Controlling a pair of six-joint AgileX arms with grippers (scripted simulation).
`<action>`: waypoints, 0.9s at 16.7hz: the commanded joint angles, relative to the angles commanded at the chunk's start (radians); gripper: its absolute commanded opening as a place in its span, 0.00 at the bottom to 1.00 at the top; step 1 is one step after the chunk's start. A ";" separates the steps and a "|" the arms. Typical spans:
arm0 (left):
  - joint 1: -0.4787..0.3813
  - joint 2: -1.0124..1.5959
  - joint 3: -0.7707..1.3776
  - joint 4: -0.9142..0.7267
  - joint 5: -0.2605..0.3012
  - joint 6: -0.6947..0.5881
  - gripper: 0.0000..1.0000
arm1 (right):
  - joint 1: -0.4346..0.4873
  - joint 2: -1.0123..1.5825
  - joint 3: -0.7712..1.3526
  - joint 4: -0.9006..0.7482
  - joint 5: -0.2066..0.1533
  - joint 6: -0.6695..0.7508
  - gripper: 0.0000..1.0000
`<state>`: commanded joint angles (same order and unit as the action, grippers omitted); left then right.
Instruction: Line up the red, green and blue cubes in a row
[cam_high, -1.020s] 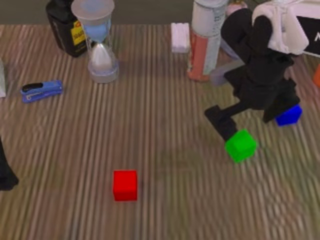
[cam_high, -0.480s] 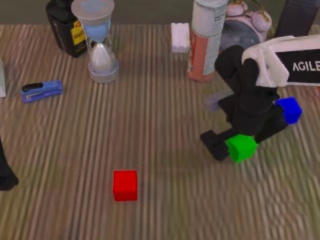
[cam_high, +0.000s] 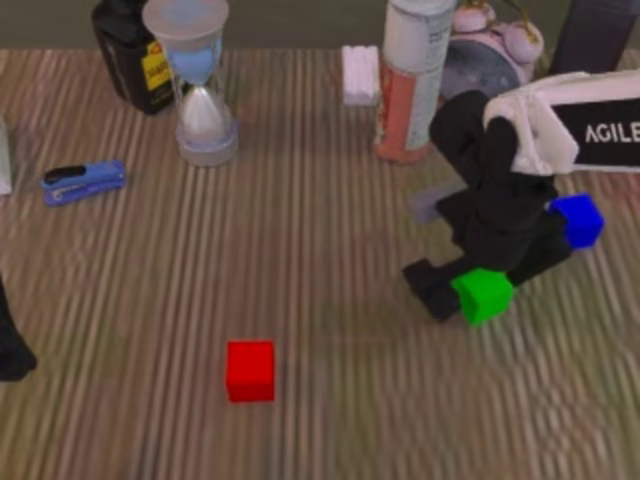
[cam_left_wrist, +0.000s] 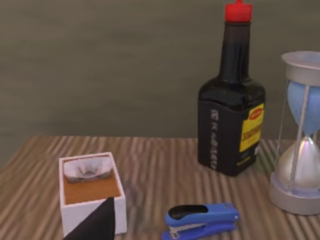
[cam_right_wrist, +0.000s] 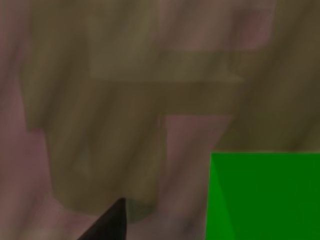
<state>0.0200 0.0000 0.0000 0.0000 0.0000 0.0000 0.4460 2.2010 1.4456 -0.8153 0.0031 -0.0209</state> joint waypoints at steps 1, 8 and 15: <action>0.000 0.000 0.000 0.000 0.000 0.000 1.00 | 0.000 0.000 0.000 0.000 0.000 0.000 0.62; 0.000 0.000 0.000 0.000 0.000 0.000 1.00 | 0.000 0.000 0.000 0.000 0.000 0.000 0.10; 0.000 0.000 0.000 0.000 0.000 0.000 1.00 | 0.000 0.000 0.000 0.000 0.000 0.000 0.00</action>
<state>0.0200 0.0000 0.0000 0.0000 0.0000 0.0000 0.4460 2.2010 1.4456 -0.8153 0.0031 -0.0209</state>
